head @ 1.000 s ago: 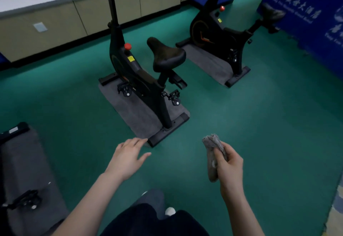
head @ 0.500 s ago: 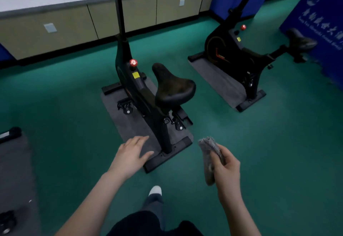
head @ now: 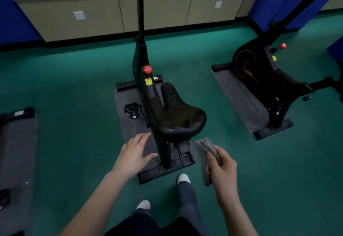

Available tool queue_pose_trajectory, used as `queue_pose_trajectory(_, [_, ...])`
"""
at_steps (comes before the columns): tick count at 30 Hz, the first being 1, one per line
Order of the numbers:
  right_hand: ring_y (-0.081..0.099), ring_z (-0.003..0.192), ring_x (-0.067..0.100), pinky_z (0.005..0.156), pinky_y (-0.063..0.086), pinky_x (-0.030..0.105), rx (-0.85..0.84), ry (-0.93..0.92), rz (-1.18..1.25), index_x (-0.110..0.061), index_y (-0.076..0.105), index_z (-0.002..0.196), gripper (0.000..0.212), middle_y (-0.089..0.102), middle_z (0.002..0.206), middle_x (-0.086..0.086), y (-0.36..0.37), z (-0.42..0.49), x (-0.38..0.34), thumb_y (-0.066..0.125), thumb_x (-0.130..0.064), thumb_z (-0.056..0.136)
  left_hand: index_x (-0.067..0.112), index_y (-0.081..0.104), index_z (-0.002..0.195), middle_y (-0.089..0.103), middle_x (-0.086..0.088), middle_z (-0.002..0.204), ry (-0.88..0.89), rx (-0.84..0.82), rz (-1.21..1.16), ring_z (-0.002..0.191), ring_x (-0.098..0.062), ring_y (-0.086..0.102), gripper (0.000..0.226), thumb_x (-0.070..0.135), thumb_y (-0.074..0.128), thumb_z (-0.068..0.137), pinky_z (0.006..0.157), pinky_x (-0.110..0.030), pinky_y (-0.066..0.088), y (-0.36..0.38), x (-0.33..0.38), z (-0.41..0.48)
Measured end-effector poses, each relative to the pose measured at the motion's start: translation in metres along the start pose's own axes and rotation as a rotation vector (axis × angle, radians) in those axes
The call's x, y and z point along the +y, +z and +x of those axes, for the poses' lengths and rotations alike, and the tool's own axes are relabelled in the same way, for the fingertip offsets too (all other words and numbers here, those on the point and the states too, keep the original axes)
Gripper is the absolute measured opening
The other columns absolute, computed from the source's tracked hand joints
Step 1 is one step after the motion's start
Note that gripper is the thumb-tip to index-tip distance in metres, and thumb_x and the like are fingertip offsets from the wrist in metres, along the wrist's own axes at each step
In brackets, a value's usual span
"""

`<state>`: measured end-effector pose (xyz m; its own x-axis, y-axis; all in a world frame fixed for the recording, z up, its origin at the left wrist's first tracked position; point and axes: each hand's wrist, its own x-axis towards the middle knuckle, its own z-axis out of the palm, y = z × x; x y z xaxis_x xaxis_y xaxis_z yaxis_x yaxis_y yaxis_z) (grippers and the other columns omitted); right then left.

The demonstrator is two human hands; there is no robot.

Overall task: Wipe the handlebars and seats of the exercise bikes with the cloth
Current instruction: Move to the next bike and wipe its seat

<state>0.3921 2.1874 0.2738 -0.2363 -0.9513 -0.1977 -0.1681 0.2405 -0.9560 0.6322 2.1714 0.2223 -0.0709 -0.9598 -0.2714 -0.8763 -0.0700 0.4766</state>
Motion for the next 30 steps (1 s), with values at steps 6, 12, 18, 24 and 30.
queue_pose_trajectory(6, [0.066,0.088,0.007,0.08,0.049,0.021,-0.208,-0.031,-0.039,-0.019,0.071,0.101,0.027,0.073,0.093,-0.008,-0.014,0.092,-0.009,0.055,0.001,0.092,0.025,0.006,0.151,0.022,0.005,0.152,-0.192,0.025,-0.064,0.138,-0.019,0.024,0.104,0.064,0.064,0.073,0.11,-0.039,0.026,0.014,0.029,0.039])
queue_pose_trajectory(12, [0.06,0.078,0.006,0.073,0.047,0.025,-0.401,-0.152,-0.145,-0.014,0.068,0.103,0.024,0.068,0.089,-0.007,-0.003,0.18,-0.014,0.053,0.001,0.092,0.027,0.006,0.151,0.019,0.006,0.153,-0.306,0.06,-0.179,0.138,-0.018,0.021,0.12,0.062,0.076,0.06,0.111,-0.04,0.022,0.033,0.049,0.072])
queue_pose_trajectory(18, [0.059,0.089,-0.006,0.08,0.041,0.003,-0.533,-0.368,-0.237,-0.011,0.068,0.11,0.026,0.069,0.099,-0.006,0.06,0.238,-0.025,0.053,0.001,0.091,0.028,0.011,0.15,0.023,0.004,0.151,-0.344,0.115,-0.287,0.139,-0.018,0.021,0.127,0.061,0.081,0.05,0.113,-0.04,0.021,0.04,0.045,0.083])
queue_pose_trajectory(24, [0.055,0.117,0.007,0.096,0.034,0.005,-0.648,-0.601,-0.423,-0.009,0.067,0.114,0.032,0.064,0.124,0.003,0.137,0.284,-0.033,0.05,0.004,0.091,0.025,0.023,0.147,0.03,0.009,0.147,-0.291,0.14,-0.44,0.138,-0.014,0.025,0.127,0.058,0.085,0.041,0.115,-0.04,0.024,0.045,0.034,0.09])
queue_pose_trajectory(30, [0.045,0.127,0.003,0.112,0.033,0.031,-0.899,-0.839,-0.547,-0.013,0.07,0.106,0.039,0.06,0.124,-0.01,0.123,0.265,-0.011,0.049,0.013,0.086,0.025,0.034,0.141,0.035,0.018,0.135,-0.258,0.169,-0.556,0.13,-0.009,0.034,0.119,0.049,0.091,0.039,0.113,-0.038,0.028,0.048,0.028,0.094])
